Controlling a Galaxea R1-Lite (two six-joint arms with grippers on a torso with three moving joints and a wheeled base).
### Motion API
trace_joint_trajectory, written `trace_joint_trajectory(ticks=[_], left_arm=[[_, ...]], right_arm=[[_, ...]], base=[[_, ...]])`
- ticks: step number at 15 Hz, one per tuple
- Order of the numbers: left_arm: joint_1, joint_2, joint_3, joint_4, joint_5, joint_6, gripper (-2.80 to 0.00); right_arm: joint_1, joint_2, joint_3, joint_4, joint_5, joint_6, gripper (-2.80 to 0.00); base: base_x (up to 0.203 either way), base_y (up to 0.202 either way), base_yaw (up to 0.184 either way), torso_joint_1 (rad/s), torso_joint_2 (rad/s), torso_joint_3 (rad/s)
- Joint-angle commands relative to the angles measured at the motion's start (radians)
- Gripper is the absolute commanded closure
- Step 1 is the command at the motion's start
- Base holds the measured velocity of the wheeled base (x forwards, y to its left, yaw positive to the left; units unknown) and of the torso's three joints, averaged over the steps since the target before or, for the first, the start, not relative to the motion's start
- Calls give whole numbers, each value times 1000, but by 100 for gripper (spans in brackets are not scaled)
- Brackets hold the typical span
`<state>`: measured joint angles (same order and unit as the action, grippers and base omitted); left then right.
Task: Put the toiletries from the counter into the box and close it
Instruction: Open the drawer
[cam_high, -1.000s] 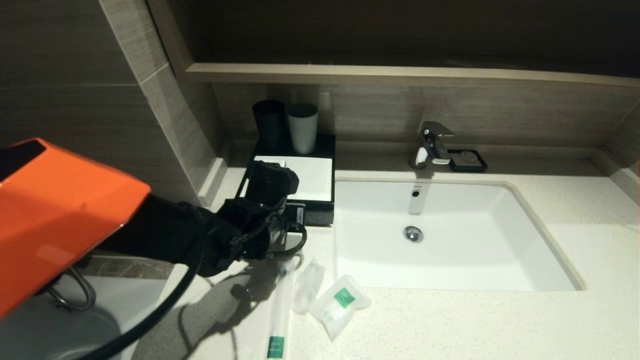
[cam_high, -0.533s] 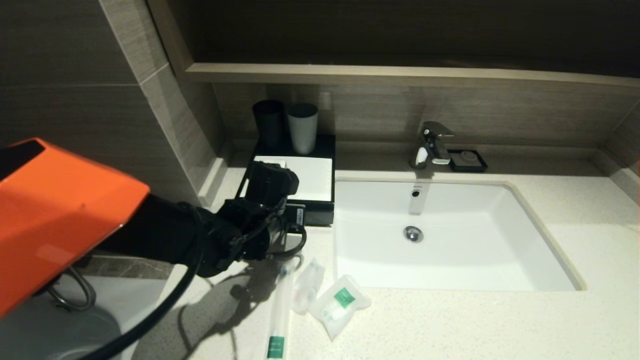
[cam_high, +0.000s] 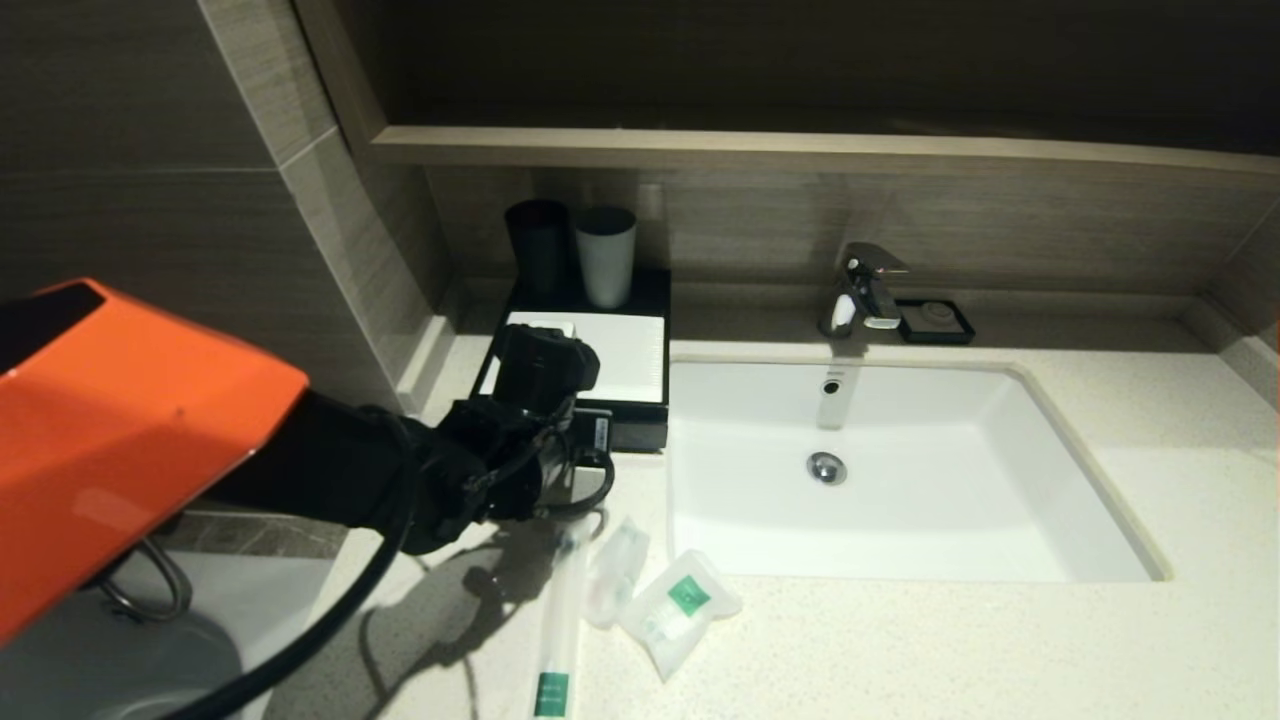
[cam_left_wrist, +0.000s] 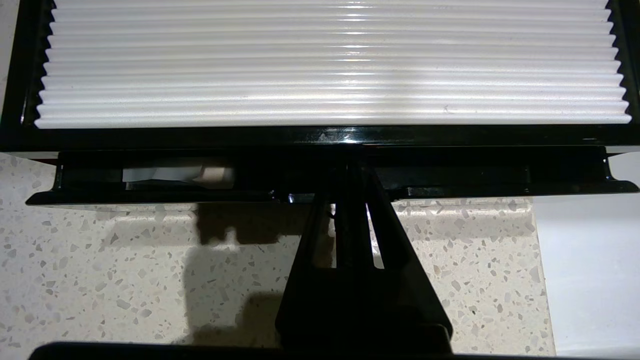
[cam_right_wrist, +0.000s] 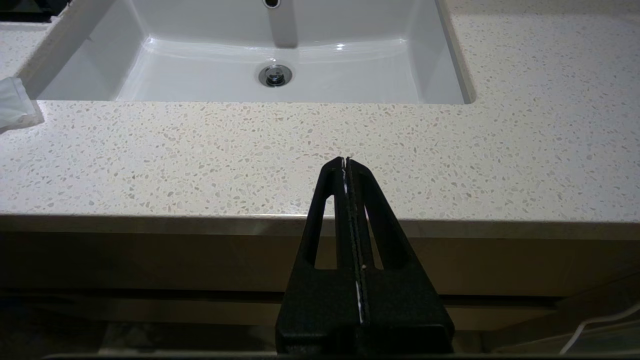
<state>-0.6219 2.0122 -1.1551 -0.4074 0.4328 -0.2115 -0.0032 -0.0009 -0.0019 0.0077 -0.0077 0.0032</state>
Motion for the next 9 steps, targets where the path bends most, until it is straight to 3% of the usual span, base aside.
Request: trace_joint_trajectory(ticks=[1,9], left_arm=[[1,8,0,-13,3,1,0],[10,13,2,-44,3,36,0]], right_arm=[[0,1,0,0,0,0,0],[0,1,0,0,0,0,0]], base=[[0,0,0,0,0,0],[0,0,0,0,0,0]])
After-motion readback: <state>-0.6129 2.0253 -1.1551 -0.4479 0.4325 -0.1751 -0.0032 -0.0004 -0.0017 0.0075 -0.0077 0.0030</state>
